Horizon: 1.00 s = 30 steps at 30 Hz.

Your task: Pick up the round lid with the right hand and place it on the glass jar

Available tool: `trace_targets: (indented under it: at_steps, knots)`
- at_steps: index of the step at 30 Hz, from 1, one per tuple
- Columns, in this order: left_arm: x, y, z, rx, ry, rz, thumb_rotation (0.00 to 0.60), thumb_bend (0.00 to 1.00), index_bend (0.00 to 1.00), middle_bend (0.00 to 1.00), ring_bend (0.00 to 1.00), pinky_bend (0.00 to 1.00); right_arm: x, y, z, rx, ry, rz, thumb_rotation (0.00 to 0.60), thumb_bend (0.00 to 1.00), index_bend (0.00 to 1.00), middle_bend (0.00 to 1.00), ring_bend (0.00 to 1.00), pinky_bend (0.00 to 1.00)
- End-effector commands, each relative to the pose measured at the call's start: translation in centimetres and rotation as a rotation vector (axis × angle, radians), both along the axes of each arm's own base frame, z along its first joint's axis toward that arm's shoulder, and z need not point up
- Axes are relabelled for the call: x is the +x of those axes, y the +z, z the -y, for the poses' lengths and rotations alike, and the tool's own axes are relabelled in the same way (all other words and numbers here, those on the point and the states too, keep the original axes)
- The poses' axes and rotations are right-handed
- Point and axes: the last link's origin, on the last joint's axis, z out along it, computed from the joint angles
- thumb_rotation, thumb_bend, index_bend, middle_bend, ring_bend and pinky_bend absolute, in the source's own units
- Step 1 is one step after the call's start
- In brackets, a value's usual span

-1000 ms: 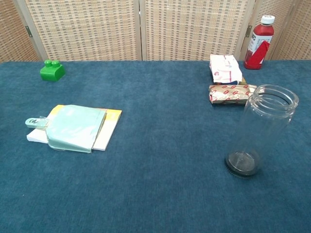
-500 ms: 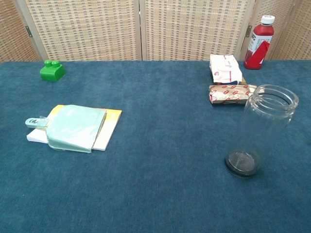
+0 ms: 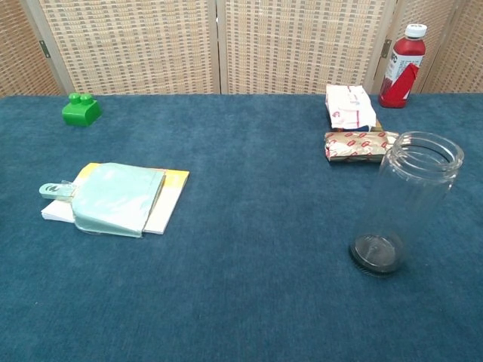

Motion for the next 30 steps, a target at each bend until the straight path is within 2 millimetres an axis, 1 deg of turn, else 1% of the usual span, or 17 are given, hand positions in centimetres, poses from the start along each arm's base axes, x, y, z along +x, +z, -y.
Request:
trace_targets:
  at_steps: [1, 14, 24, 30]
  knots:
    - [0.0, 0.0, 0.0, 0.0, 0.0, 0.001, 0.6, 0.45, 0.0, 0.0, 0.0, 0.07, 0.0, -0.3, 0.1, 0.005, -0.002, 0.002, 0.6, 0.33, 0.52, 0.0, 0.0, 0.0]
    - [0.0, 0.1, -0.1, -0.003, -0.007, 0.007, 0.6, 0.45, 0.0, 0.0, 0.0, 0.07, 0.1, -1.0, 0.6, 0.022, 0.005, 0.007, 0.6, 0.33, 0.53, 0.0, 0.0, 0.0]
    - [0.0, 0.2, -0.1, -0.003, -0.015, 0.016, 0.6, 0.44, 0.0, 0.0, 0.0, 0.07, 0.6, -1.4, 0.5, 0.035, 0.027, 0.0, 0.6, 0.33, 0.57, 0.01, 0.0, 0.0]
    - [0.0, 0.3, -0.2, -0.003, -0.022, 0.02, 0.6, 0.44, 0.0, 0.0, 0.0, 0.07, 0.4, -1.6, 0.6, 0.046, 0.02, -0.015, 0.6, 0.33, 0.59, 0.02, 0.0, 0.0]
